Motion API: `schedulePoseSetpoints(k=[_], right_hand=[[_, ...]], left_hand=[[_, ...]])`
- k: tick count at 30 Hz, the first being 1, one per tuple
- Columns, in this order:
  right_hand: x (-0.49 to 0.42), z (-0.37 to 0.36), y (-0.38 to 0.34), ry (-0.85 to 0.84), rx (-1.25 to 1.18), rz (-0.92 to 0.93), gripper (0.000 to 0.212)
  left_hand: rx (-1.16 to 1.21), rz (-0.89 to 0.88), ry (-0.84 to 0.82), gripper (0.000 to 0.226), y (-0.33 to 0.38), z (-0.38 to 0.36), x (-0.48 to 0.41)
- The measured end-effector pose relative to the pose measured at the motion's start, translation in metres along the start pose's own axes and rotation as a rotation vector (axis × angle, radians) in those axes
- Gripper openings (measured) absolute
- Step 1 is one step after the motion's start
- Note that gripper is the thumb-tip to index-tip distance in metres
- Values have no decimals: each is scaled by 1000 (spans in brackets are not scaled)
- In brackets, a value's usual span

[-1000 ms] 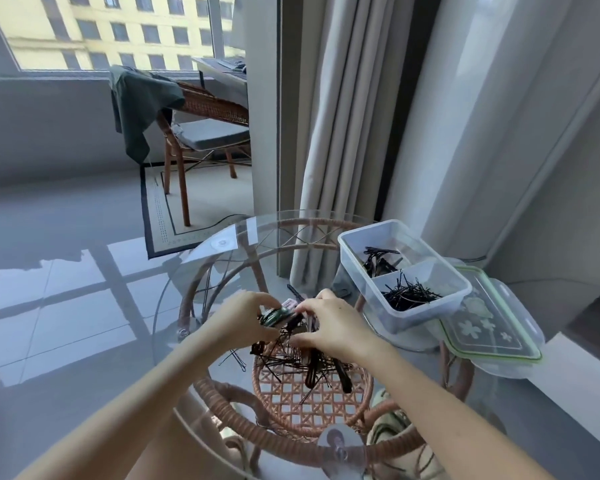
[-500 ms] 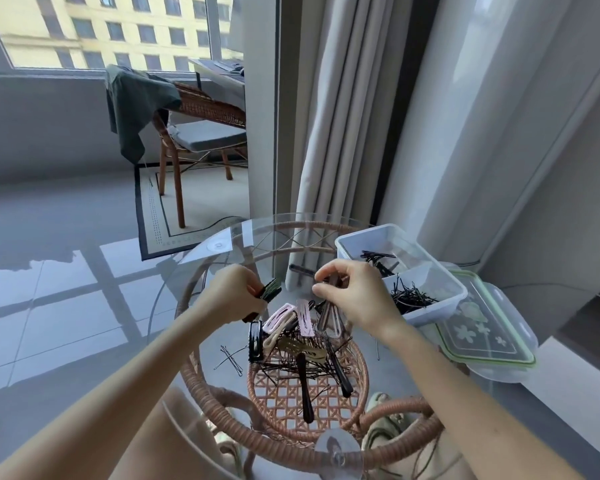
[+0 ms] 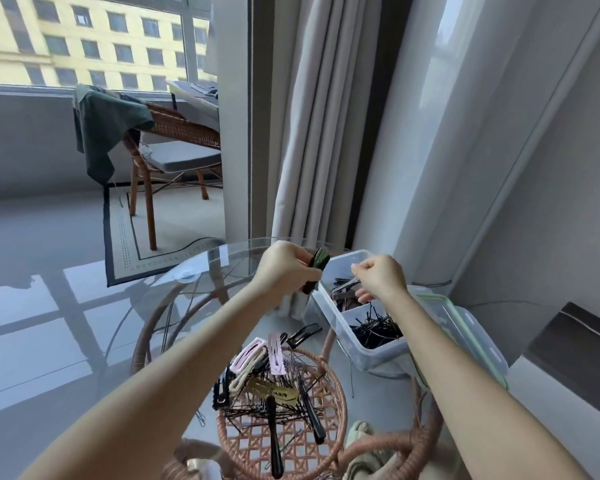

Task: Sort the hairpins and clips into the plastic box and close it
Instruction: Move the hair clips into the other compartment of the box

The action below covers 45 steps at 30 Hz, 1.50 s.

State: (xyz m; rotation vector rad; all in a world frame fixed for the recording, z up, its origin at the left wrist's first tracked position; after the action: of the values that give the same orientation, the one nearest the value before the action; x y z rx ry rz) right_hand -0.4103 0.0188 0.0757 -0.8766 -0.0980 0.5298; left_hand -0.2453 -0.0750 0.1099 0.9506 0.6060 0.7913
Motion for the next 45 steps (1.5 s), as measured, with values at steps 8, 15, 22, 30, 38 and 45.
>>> schedulePoseSetpoints(k=[8, 15, 22, 30, 38, 45], right_hand=[[17, 49, -30, 235, 304, 377, 45], [104, 35, -40, -262, 58, 446, 29], [187, -32, 14, -535, 565, 419, 78], [192, -38, 10, -507, 376, 395, 51], [163, -13, -13, -509, 84, 272, 37], [136, -67, -23, -347, 131, 155, 27]], left_hand=[[-199, -73, -116, 8, 17, -63, -30], [-546, -246, -240, 29, -2, -16, 5], [-861, -33, -314, 66, -100, 52, 80], [-639, 42, -157, 51, -125, 54, 99], [-438, 205, -116, 30, -126, 55, 83], [-521, 113, -10, 22, -102, 43, 63]])
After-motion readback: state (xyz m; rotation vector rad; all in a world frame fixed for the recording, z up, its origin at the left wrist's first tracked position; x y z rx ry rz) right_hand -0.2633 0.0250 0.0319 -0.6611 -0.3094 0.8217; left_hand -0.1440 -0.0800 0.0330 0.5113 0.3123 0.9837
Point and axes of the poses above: each hand's wrist, its own x-axis away from the middle knuckle, its own z-axis out of the back of the hand, y = z × x, the point moved 7 cm from there along -x, towards the middle knuckle, and after that the axes turned 8 degrees about y, right-handed, at the moved point
